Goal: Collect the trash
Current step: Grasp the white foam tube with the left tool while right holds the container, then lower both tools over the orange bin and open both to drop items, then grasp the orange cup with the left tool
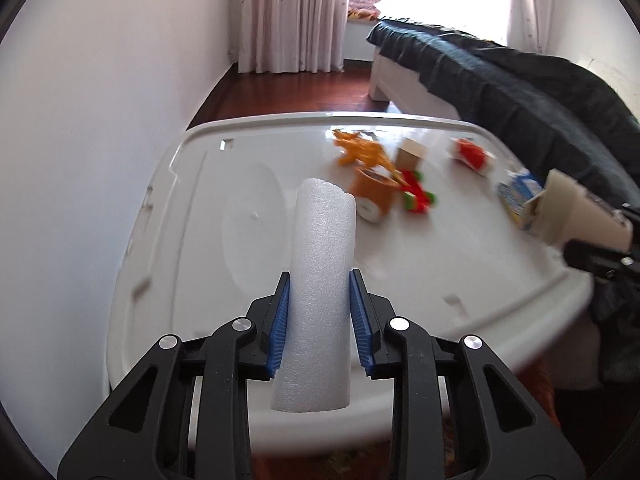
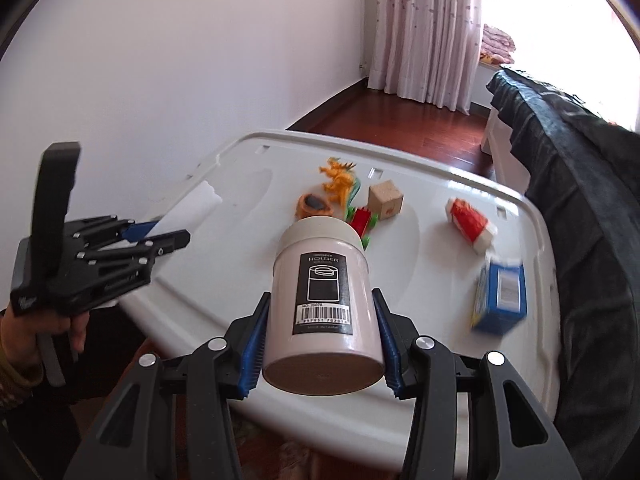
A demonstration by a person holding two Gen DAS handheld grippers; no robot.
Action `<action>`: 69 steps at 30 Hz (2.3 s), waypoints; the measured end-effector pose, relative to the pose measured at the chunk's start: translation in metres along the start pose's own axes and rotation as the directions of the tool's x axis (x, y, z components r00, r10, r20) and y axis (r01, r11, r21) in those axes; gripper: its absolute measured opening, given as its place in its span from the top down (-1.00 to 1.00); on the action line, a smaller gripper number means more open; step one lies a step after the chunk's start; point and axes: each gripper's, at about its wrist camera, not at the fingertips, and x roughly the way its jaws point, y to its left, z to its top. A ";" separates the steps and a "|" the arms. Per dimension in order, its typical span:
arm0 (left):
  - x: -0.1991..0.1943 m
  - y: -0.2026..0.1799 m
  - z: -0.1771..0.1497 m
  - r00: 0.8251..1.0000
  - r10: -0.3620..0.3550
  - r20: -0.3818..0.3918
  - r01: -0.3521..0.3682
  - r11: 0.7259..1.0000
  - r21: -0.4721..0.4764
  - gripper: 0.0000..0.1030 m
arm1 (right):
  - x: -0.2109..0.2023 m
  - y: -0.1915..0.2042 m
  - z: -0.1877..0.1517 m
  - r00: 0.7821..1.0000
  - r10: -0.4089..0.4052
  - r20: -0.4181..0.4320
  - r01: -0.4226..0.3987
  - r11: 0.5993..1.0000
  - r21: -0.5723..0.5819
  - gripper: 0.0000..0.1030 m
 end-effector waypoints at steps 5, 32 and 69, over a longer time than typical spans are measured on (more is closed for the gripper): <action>-0.028 -0.025 -0.050 0.998 -0.057 -0.015 0.056 0.998 -0.025 0.46 | -0.017 0.021 -0.057 0.998 0.013 -0.054 -0.010 0.998 0.061 0.08; -0.054 -0.044 -0.152 0.986 -0.041 -0.163 0.018 0.990 -0.137 -0.69 | -0.010 0.043 -0.174 0.965 -0.069 -0.252 0.127 0.967 0.220 -0.57; 0.114 -0.046 0.057 0.999 -0.016 -0.033 0.017 1.000 0.026 -0.70 | -0.026 -0.022 -0.077 0.979 -0.200 -0.049 0.205 0.947 0.247 -0.72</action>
